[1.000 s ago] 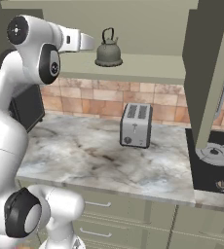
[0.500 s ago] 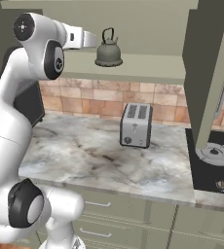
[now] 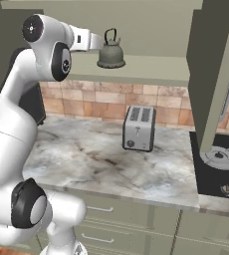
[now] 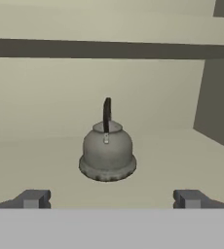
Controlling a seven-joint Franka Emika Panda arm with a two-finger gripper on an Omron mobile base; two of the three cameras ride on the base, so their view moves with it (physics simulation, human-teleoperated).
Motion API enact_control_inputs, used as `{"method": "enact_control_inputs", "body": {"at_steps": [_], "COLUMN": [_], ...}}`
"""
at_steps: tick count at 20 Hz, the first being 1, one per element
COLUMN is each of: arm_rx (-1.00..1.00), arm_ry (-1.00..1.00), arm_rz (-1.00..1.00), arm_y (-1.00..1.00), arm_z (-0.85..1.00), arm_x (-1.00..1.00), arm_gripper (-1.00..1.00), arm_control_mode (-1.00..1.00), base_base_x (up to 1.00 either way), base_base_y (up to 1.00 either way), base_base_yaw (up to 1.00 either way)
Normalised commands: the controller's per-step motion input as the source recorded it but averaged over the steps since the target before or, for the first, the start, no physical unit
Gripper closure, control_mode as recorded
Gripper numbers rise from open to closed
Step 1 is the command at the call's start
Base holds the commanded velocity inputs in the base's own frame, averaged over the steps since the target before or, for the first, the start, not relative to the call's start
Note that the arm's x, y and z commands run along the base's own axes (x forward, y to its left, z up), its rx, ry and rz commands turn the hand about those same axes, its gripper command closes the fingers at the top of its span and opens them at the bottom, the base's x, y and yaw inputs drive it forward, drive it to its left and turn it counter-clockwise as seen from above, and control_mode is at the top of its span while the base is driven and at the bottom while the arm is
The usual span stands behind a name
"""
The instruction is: Open the cabinet, pick the kettle from the cabinet, and place it in the sink.
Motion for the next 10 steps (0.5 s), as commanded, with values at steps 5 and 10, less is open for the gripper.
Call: {"method": "enact_control_inputs", "body": {"at_steps": [5, 10], "arm_rx": [0.01, 0.00], "arm_ry": [-0.01, -0.02], "arm_rz": [0.00, 0.00], "arm_y": [-0.05, -0.01], "arm_z": [-0.07, -0.11], "arm_x": [0.14, 0.20], "arm_gripper": [-1.00, -1.00], "arm_control_mode": [-1.00, -1.00], "base_base_x": [0.00, 0.00], "base_base_y": [0.00, 0.00], "base_base_yaw": [0.00, 0.00]}}
